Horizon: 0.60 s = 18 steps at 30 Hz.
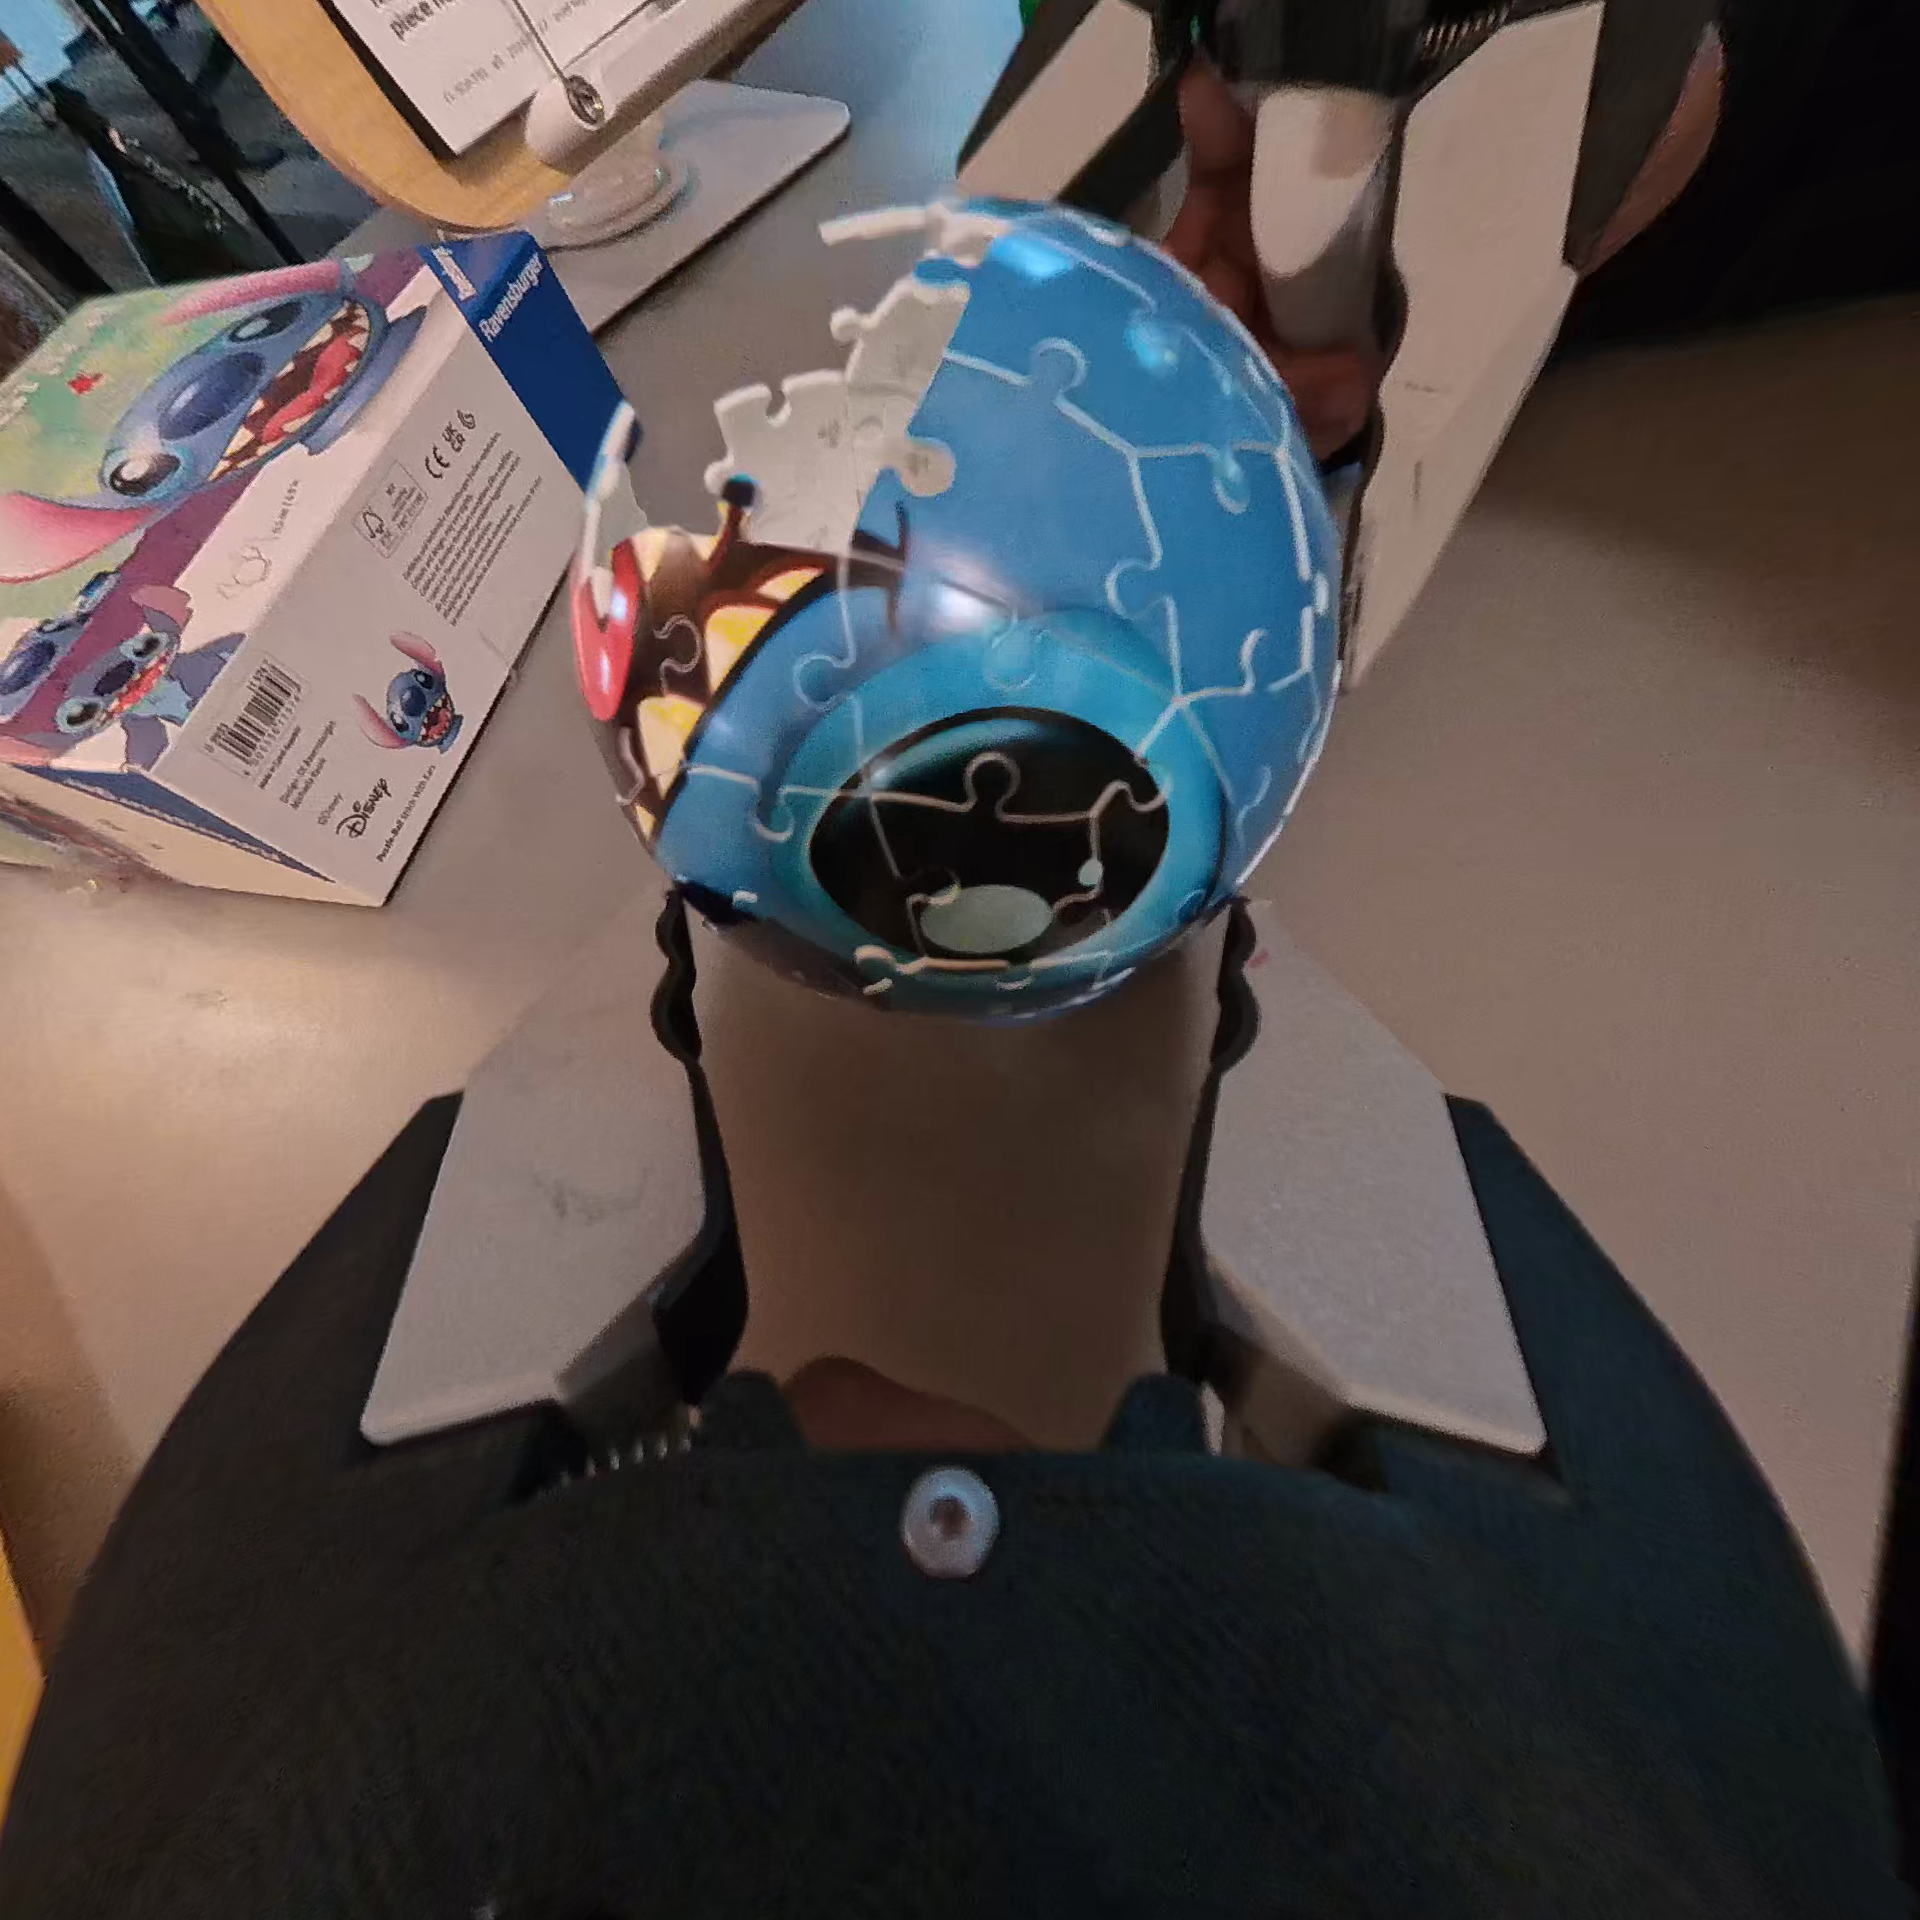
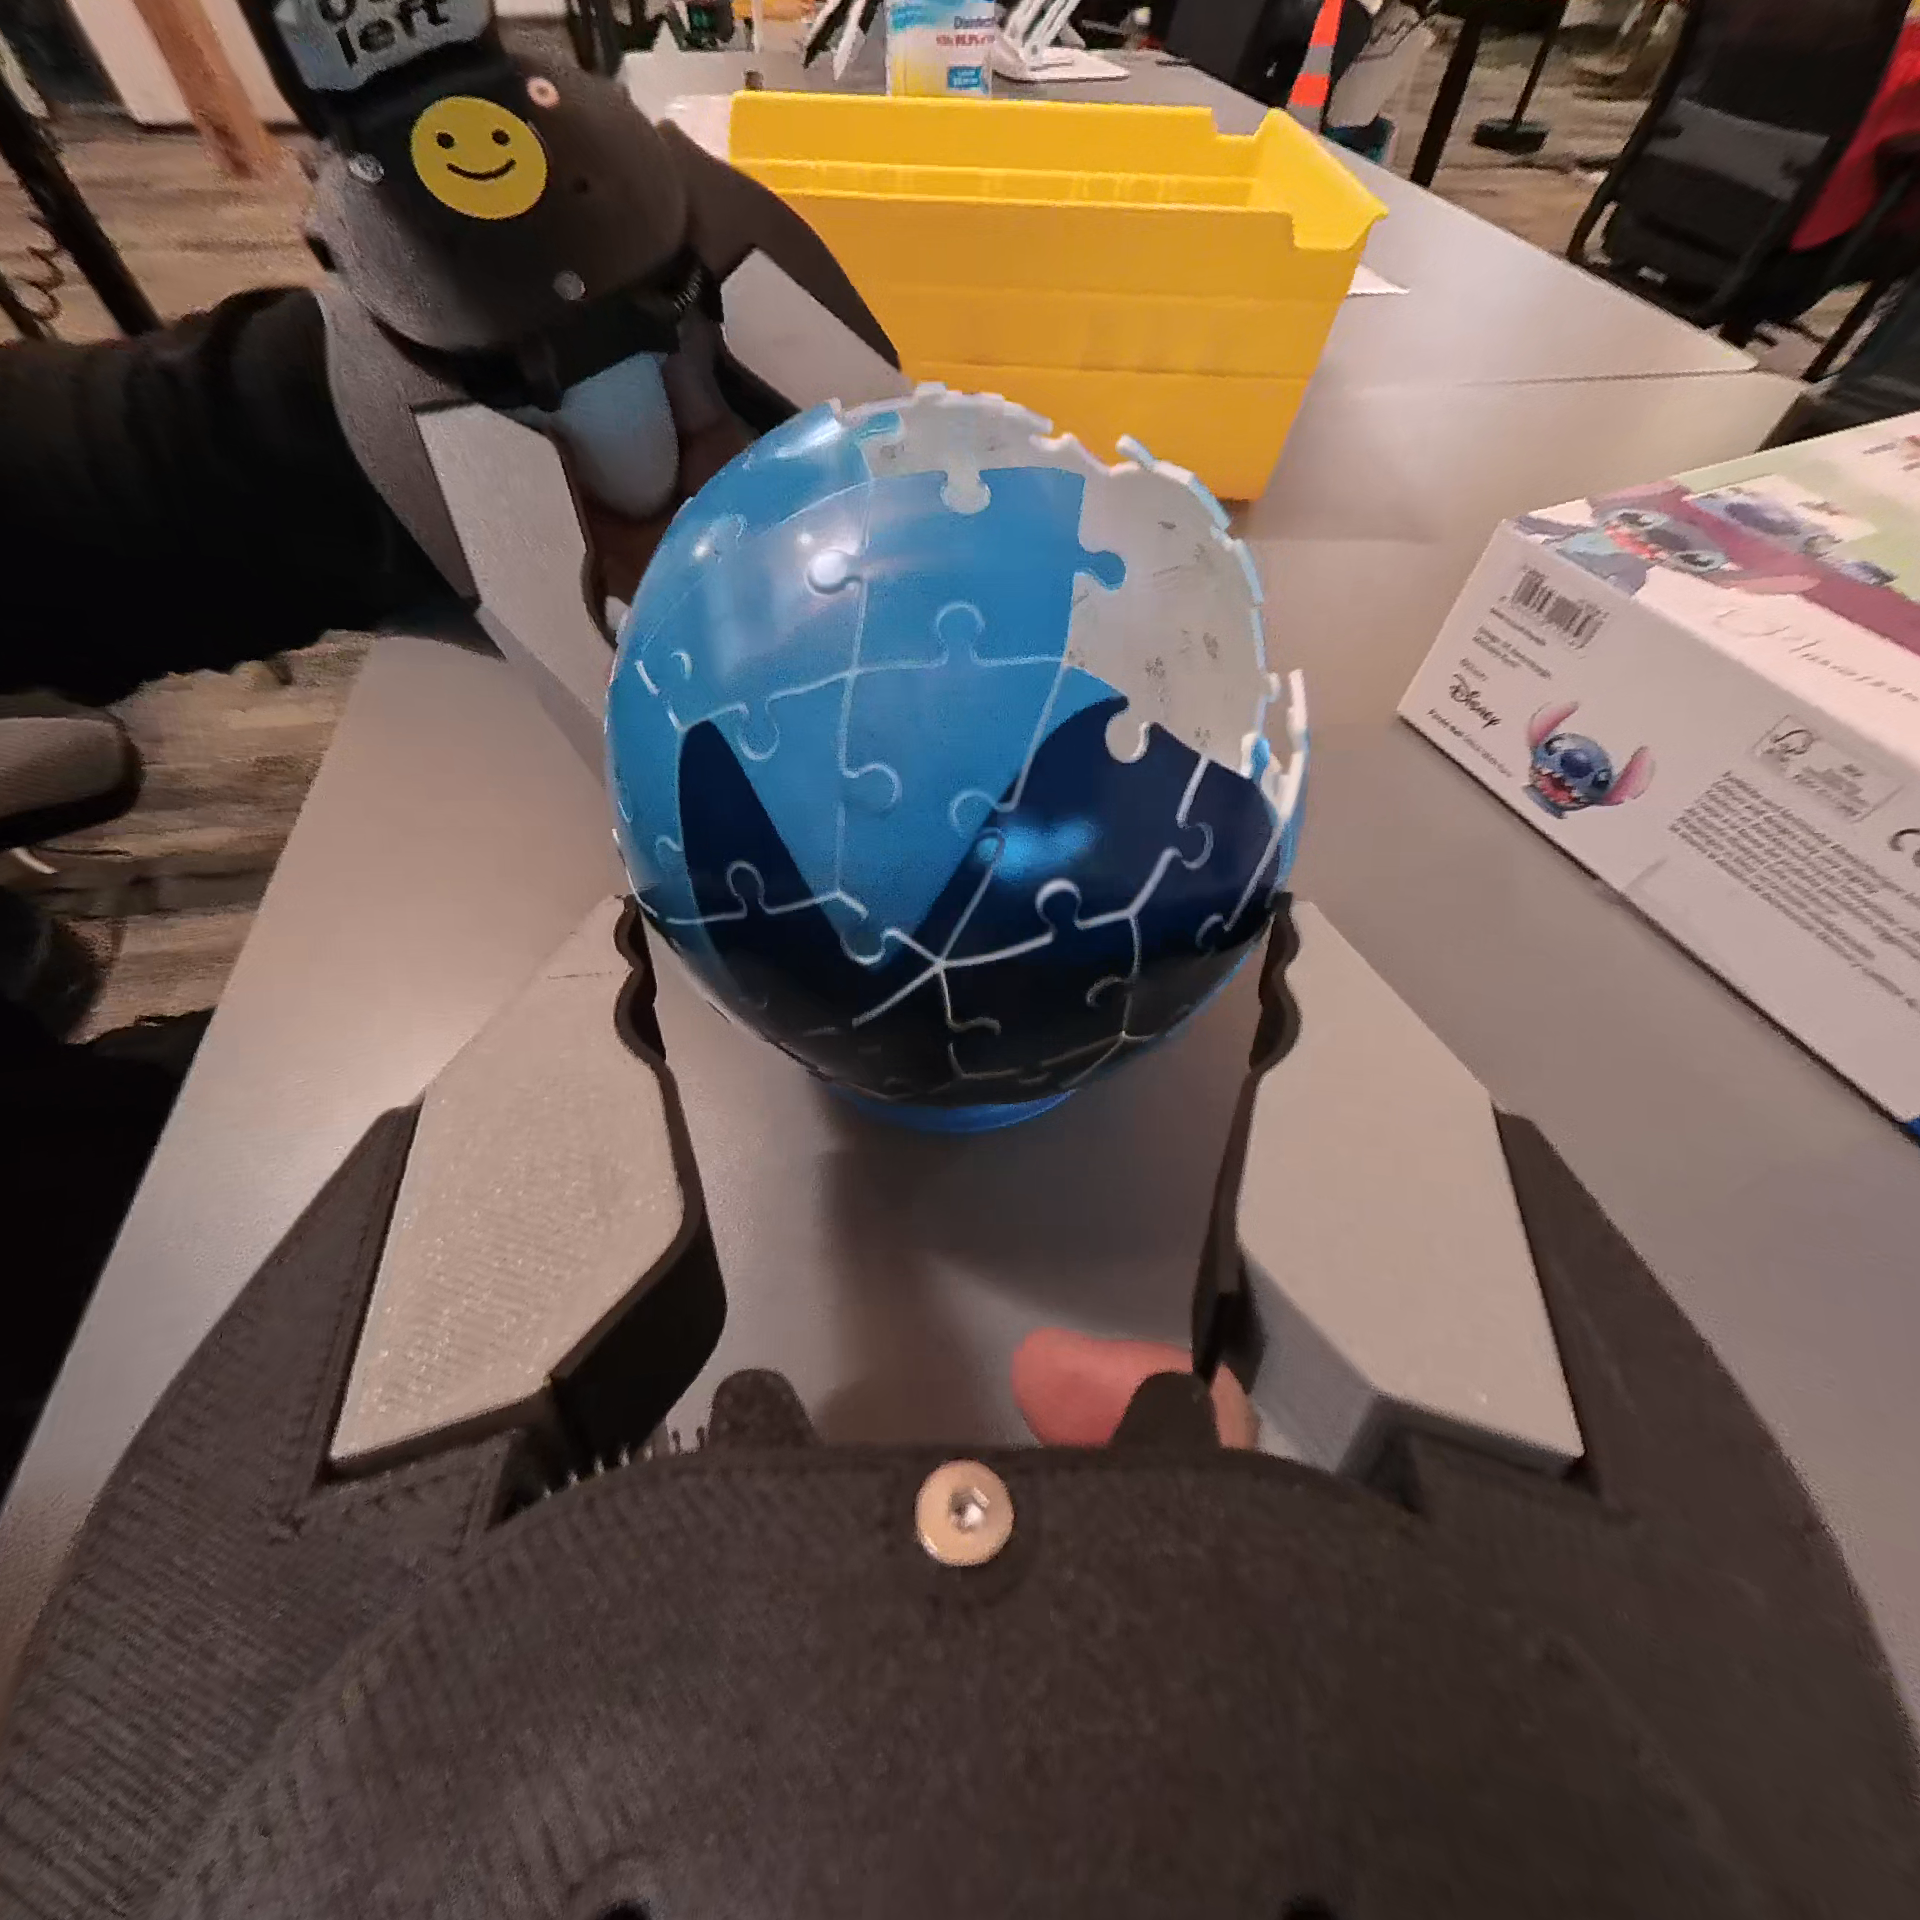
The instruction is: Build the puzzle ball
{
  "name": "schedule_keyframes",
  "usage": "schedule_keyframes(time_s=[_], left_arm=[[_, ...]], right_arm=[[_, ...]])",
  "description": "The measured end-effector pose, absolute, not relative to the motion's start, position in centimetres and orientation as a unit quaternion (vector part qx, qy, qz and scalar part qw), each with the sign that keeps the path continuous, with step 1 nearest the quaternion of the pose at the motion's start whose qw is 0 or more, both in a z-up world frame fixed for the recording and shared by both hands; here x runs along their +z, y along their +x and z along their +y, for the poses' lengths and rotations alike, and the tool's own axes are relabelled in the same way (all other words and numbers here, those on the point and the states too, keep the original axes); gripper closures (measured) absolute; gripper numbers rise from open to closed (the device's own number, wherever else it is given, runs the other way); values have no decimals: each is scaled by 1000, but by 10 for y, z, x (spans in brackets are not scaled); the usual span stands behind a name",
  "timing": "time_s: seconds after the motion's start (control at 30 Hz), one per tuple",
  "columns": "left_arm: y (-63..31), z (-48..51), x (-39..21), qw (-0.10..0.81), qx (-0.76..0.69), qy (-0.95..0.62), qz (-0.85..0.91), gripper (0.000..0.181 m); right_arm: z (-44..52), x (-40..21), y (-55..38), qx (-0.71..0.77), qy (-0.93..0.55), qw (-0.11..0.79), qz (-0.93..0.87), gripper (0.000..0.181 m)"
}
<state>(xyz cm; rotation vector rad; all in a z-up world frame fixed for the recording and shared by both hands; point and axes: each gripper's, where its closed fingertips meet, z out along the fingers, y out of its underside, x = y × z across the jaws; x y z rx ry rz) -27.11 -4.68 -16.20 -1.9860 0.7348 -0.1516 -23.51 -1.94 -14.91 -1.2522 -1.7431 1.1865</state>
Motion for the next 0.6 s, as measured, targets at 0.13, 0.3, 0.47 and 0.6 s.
schedule_keyframes(time_s=[0.13,0.3,0.47,0.6], left_arm=[[-265,-58,-154,484,-81,-831,261,80],[-260,-70,-150,486,-105,-843,206,78],[-254,-79,-149,488,-133,-847,165,78],[-252,-86,-150,498,-138,-839,173,79]], right_arm=[[-29,-152,-234,476,-483,301,-671,66],[-40,-152,-232,502,-483,262,-668,66],[-48,-148,-227,544,-489,212,-648,67],[-50,-145,-223,575,-490,177,-631,70]])
